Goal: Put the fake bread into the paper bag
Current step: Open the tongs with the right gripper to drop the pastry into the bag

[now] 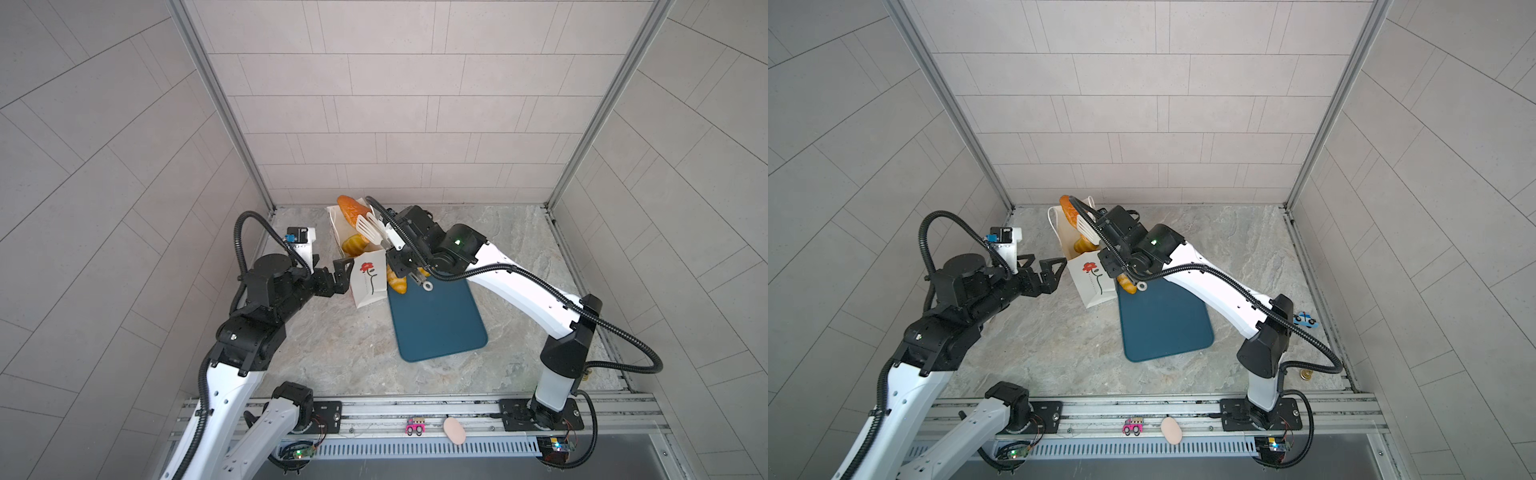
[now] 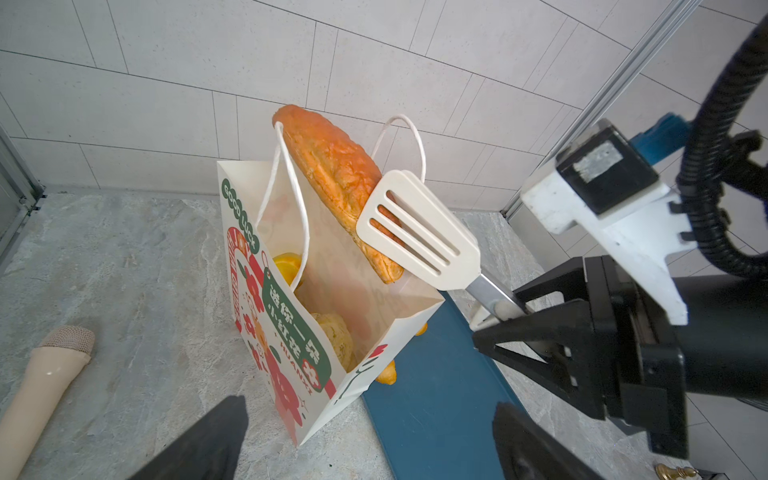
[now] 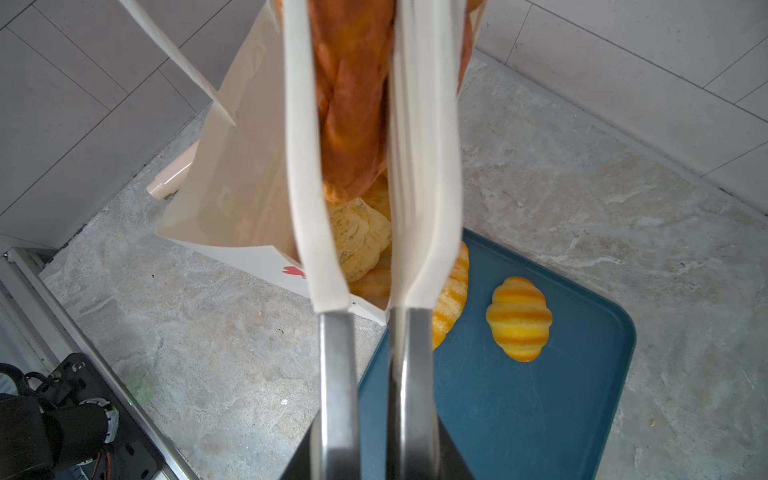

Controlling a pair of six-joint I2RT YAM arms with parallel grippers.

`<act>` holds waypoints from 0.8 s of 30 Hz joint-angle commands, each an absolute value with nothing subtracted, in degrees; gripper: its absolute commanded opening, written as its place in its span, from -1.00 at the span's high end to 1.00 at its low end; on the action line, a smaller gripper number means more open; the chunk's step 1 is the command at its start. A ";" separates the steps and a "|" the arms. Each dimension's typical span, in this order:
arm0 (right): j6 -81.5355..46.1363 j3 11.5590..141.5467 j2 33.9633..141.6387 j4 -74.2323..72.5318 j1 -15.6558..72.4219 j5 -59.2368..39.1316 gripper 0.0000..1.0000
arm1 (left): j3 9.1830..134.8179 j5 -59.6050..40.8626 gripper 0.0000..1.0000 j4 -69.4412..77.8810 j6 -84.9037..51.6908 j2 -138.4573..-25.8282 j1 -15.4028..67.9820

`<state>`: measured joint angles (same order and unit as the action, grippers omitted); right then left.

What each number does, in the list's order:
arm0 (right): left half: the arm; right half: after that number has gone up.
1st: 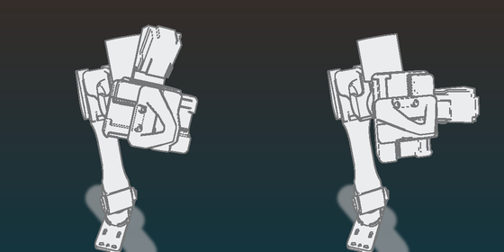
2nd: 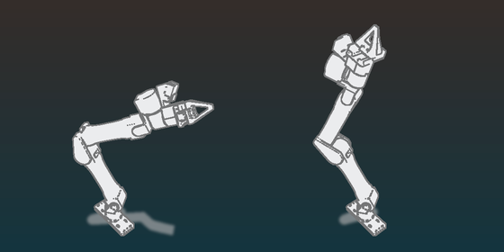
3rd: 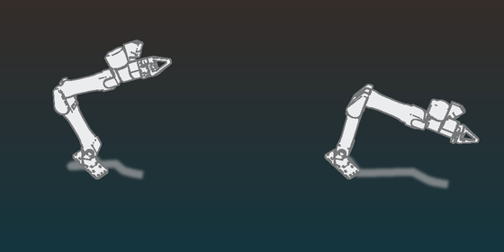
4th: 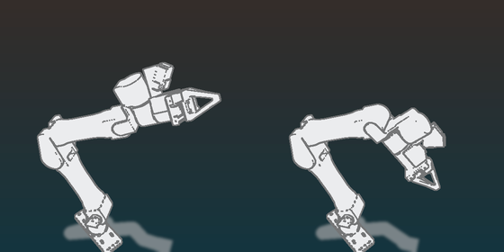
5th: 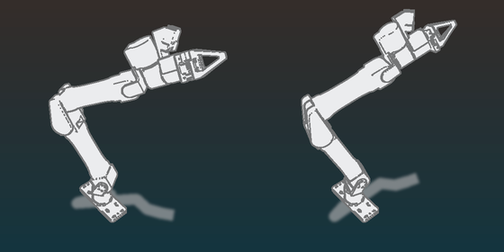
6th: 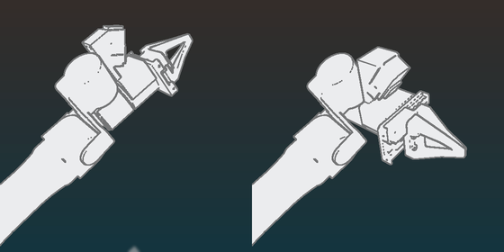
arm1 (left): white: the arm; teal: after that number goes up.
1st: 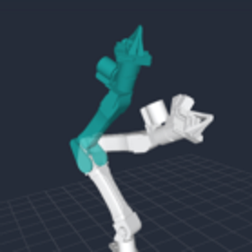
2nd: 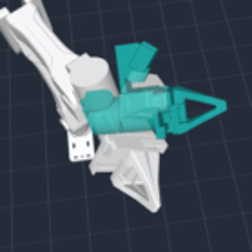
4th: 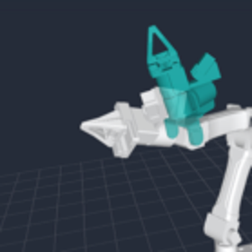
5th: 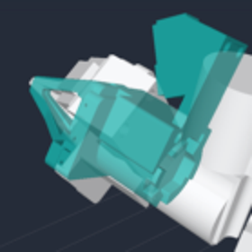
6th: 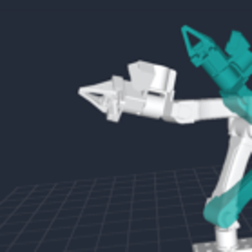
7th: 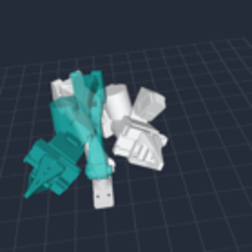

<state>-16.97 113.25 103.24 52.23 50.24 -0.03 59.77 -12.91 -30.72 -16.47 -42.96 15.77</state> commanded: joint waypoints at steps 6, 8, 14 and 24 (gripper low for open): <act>-15.91 116.17 102.32 52.16 50.38 0.12 0.00 | 60.94 -13.26 -1.00 -31.04 -15.38 -43.04 15.38; -15.60 116.36 101.95 52.03 50.36 0.17 -0.03 | 61.30 -13.99 -1.00 -31.03 -15.38 -43.33 15.40; -14.56 116.20 99.91 52.73 50.36 0.24 -0.03 | 62.75 -16.97 -1.00 -30.72 -14.19 -44.12 15.48; -13.78 104.12 88.95 49.45 49.72 9.03 -0.03 | 62.70 -18.24 -1.00 -30.63 -14.08 -46.50 16.35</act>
<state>-14.13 106.21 93.60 52.25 50.17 4.69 61.39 -17.63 -30.72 -14.96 -46.54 15.94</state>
